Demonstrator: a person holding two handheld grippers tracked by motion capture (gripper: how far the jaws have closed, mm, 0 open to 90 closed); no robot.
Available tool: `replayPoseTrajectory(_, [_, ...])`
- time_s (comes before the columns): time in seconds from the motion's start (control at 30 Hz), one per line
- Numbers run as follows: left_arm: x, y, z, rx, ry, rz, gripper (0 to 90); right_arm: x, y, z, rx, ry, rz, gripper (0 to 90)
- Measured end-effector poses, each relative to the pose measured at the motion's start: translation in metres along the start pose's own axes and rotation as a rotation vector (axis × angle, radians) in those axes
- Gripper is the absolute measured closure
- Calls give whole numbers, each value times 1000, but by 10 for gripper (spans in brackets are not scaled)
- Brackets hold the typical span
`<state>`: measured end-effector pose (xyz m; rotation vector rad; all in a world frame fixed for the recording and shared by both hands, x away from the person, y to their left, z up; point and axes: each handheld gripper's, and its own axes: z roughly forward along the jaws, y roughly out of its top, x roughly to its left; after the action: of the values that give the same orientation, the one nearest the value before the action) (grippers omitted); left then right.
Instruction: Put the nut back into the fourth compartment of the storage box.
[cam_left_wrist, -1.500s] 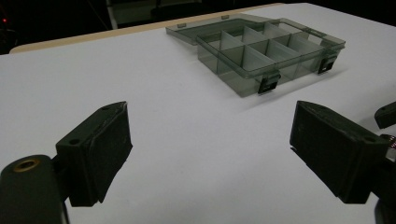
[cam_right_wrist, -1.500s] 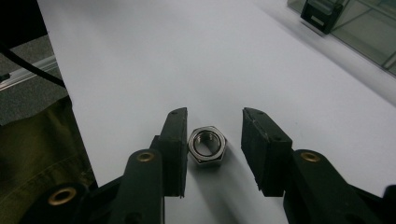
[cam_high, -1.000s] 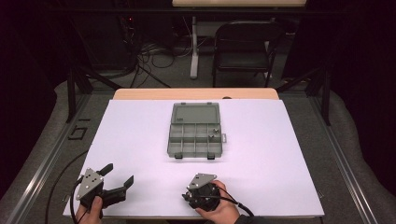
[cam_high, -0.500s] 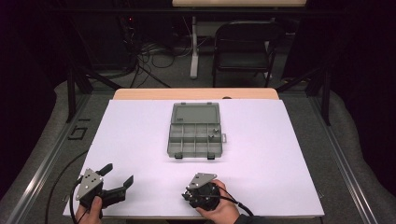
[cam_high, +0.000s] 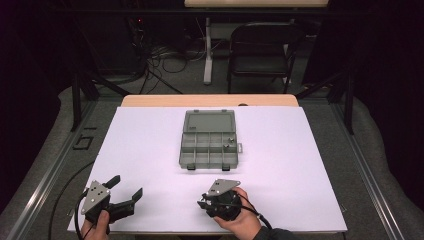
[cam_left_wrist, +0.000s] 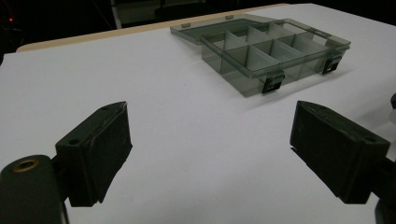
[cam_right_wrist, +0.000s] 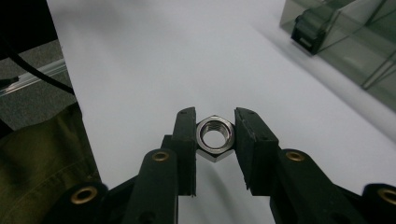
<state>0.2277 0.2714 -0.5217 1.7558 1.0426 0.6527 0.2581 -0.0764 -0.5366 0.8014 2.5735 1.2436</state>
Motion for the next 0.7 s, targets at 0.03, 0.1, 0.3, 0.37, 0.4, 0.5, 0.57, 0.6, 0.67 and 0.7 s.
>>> replayPoseTrajectory(0.03, [0,0,1,-7,3,-1,125,-2,2,-2,-1,0,-1,704])
replayPoseTrajectory(0.1, [0,0,1,-5,4,-2,125,-6,5,-7,-7,-9,-4,704])
replayPoseTrajectory(0.3, [1,0,0,6,5,4,124,-22,19,-23,-22,-17,23,704])
replayPoseTrajectory(0.37, [1,0,0,5,5,4,125,-26,24,-27,-29,-21,23,704])
replayPoseTrajectory(0.4, [0,0,0,-2,9,3,125,-27,27,-29,-33,-23,19,704])
replayPoseTrajectory(0.5, [0,0,0,2,8,2,125,-30,35,-34,-40,-28,15,704])
replayPoseTrajectory(0.57, [0,0,0,2,8,1,125,-32,39,-37,-42,-32,12,704])
replayPoseTrajectory(0.6, [0,0,0,2,7,2,124,-33,41,-37,-42,-34,7,704])
replayPoseTrajectory(0.67, [0,0,0,2,7,2,124,-35,44,-38,-38,-37,7,704])
replayPoseTrajectory(0.7, [0,0,0,3,7,2,125,-37,45,-37,-48,-40,10,704])
